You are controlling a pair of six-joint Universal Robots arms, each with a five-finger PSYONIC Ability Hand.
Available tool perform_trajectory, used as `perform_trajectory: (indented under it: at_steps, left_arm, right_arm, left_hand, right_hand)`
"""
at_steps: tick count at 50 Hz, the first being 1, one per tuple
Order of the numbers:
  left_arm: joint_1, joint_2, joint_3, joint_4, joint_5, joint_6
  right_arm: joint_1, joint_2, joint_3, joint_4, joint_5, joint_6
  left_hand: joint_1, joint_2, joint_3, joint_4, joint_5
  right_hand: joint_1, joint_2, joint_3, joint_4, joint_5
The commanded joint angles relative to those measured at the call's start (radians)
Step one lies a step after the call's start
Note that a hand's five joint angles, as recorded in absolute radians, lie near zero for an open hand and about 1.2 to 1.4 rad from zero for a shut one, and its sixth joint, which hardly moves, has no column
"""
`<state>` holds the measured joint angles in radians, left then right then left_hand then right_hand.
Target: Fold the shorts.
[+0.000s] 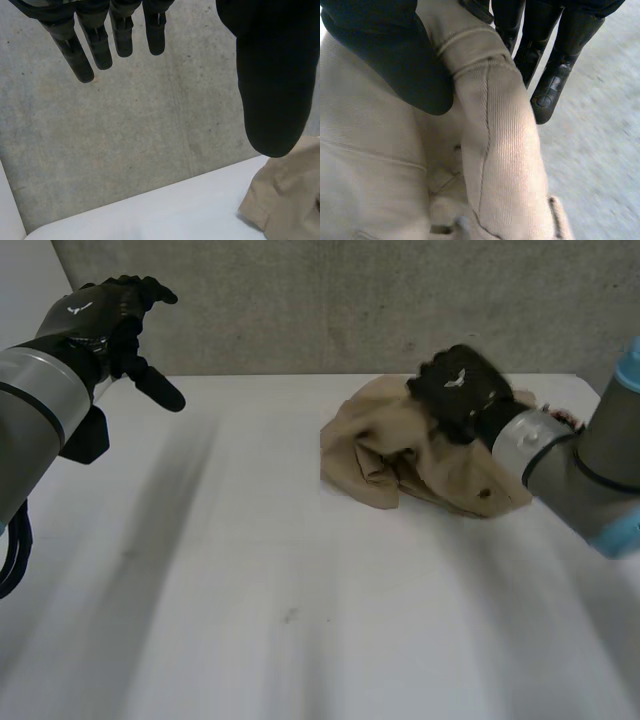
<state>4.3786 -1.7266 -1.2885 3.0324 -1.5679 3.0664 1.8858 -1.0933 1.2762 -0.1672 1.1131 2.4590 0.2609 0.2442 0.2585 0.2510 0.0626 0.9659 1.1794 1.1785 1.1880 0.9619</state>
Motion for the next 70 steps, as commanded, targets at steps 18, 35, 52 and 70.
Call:
perform_trajectory:
  at_steps: [18,35,52,70]
  left_arm:
    - [-0.08,-0.077,-0.057,0.011,0.002,0.008]
    - [-0.146,-0.205,-0.221,0.224,0.037,0.322]
    - [-0.151,-0.465,-0.032,0.293,0.232,0.374]
    - [-0.18,-0.688,0.221,0.287,0.097,0.379]
  right_arm:
    - [0.092,-0.335,0.285,0.316,0.048,0.239]
    - [-0.022,-0.336,0.328,0.475,0.089,0.422]
    - [0.073,-0.445,0.635,0.332,0.206,0.483]
    - [0.134,-0.246,0.508,0.268,0.343,0.402]
  left_hand:
    - [-0.033,-0.016,-0.03,-0.023,-0.009]
    - [0.005,0.022,0.008,0.015,0.029]
    - [0.014,0.031,0.017,0.024,0.038]
    - [1.067,1.084,1.069,1.077,1.091]
  right_hand:
    - [-0.696,-0.91,-0.909,-0.918,-0.866]
    - [-0.664,-0.877,-0.876,-0.886,-0.834]
    - [-0.664,-0.877,-0.876,-0.886,-0.834]
    - [0.43,0.217,0.218,0.208,0.26]
